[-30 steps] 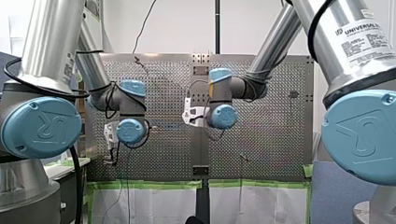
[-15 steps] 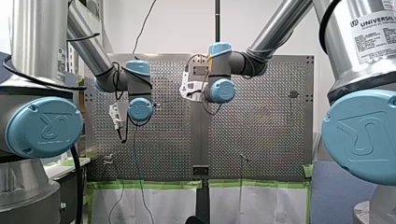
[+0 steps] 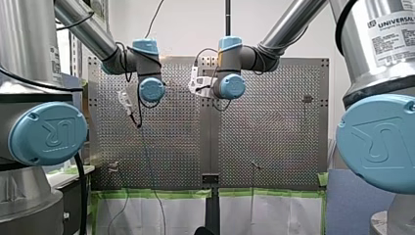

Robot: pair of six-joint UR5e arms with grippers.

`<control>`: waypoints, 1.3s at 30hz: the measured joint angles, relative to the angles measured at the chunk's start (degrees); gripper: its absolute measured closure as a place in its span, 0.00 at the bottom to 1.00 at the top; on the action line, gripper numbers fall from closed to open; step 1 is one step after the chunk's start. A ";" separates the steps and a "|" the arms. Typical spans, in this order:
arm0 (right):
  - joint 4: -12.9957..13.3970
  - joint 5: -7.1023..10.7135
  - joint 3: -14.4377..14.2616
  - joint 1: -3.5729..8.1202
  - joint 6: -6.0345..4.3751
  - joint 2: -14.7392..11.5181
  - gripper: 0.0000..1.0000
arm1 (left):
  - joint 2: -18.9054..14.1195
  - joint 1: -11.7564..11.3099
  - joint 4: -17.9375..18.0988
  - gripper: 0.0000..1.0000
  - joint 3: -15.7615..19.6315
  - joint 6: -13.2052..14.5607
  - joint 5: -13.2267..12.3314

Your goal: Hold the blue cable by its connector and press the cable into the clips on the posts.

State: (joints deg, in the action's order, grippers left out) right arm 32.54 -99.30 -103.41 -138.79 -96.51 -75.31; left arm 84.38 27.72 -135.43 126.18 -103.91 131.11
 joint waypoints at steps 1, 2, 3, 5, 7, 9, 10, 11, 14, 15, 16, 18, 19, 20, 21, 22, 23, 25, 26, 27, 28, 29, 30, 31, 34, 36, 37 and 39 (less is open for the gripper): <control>-0.18 0.11 0.24 0.15 0.00 0.11 1.00 | -0.22 -0.10 -0.42 1.00 -0.45 -0.12 -0.02; -0.32 0.18 0.44 0.26 -0.01 0.16 1.00 | -0.40 -0.21 -0.88 1.00 -0.88 -0.20 -0.04; -0.48 0.22 0.65 0.36 -0.02 0.20 1.00 | -0.59 -0.36 -1.52 1.00 -1.41 -0.28 -0.06; -0.93 0.30 1.23 0.54 -0.02 0.27 1.00 | -0.78 -0.63 -2.36 1.00 -2.04 -0.33 -0.09; -1.54 0.41 1.96 0.68 -0.02 0.32 1.00 | -0.92 -0.94 -3.40 1.00 -2.52 -0.37 -0.12; -2.07 0.60 2.68 0.76 -0.02 0.36 1.00 | -0.99 -1.25 -4.42 1.00 -2.88 -0.41 -0.22; -2.49 0.82 3.22 0.81 -0.03 0.38 1.00 | -1.00 -1.40 -4.87 1.00 -3.02 -0.46 -0.33; -2.80 0.99 3.62 0.85 -0.04 0.38 1.00 | -1.01 -1.58 -5.30 1.00 -3.15 -0.57 -0.53; -3.90 1.43 5.12 0.91 -0.05 0.41 1.00 | -1.02 -2.24 -6.87 1.00 -3.78 -1.22 -1.63; -4.19 1.51 5.56 0.92 -0.04 0.43 1.00 | -1.02 -2.50 -7.46 1.00 -4.11 -1.47 -2.02; -4.54 1.62 6.10 0.93 -0.05 0.44 1.00 | -1.05 -2.70 -7.89 1.00 -4.39 -1.64 -2.24; -4.97 1.85 6.94 0.98 -0.07 0.44 1.00 | -1.15 -3.12 -8.89 1.00 -5.17 -1.89 -2.71; -5.20 2.01 7.49 0.99 -0.08 0.46 1.00 | -1.22 -3.30 -9.28 1.00 -5.53 -1.95 -2.90; -5.36 2.10 7.90 0.99 -0.08 0.47 1.00 | -1.33 -3.47 -9.67 1.00 -5.90 -1.99 -3.08; -5.50 2.18 8.30 1.00 -0.09 0.49 1.00 | -1.56 -3.73 -10.23 1.00 -6.40 -2.03 -3.29; -5.63 2.25 8.82 1.00 -0.09 0.52 1.00 | -1.81 -3.94 -10.64 1.00 -6.79 -2.05 -3.45; -5.71 2.28 9.20 1.01 -0.09 0.57 1.00 | -2.11 -4.15 -11.02 1.00 -7.20 -2.06 -3.62; -5.99 2.32 10.08 1.01 -0.10 0.85 1.00 | -2.87 -4.63 -11.96 1.00 -8.10 -2.11 -4.05; -6.17 2.35 10.45 1.01 -0.10 1.03 1.00 | -3.21 -4.87 -12.34 1.00 -8.47 -2.14 -4.29; -6.39 2.40 10.82 1.01 -0.10 1.26 1.00 | -3.71 -5.26 -12.83 1.00 -8.99 -2.20 -4.67; -6.76 2.50 11.31 0.96 -0.10 1.64 1.00 | -4.04 -5.60 -13.23 1.00 -9.40 -2.26 -5.02; -7.08 2.57 11.72 0.88 -0.10 1.99 1.00 | -4.32 -5.99 -13.68 1.00 -9.83 -2.34 -5.40; -7.36 2.64 12.14 0.79 -0.10 2.38 1.00 | -4.58 -6.53 -14.26 1.00 -10.39 -2.43 -5.92; -7.66 2.75 12.73 0.66 -0.10 2.85 1.00 | -4.72 -6.93 -14.66 1.00 -10.82 -2.48 -6.34; -8.24 2.99 14.20 0.37 -0.10 3.55 1.00 | -4.93 -8.30 -16.07 1.00 -12.04 -2.48 -7.70; -8.65 3.14 15.08 0.22 -0.10 3.74 1.00 | -4.97 -9.24 -17.00 1.00 -12.59 -2.42 -8.64; -8.87 3.36 15.63 0.11 -0.13 3.83 1.00 | -4.97 -9.65 -17.43 1.00 -12.76 -2.38 -9.05; -9.13 3.76 16.47 -0.02 -0.29 3.87 1.00 | -4.97 -10.68 -18.44 1.00 -13.07 -2.30 -10.09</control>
State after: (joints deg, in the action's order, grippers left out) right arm 23.42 -95.54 -86.94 -138.81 -96.80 -71.44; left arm 79.41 17.04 -153.87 113.11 -106.21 121.03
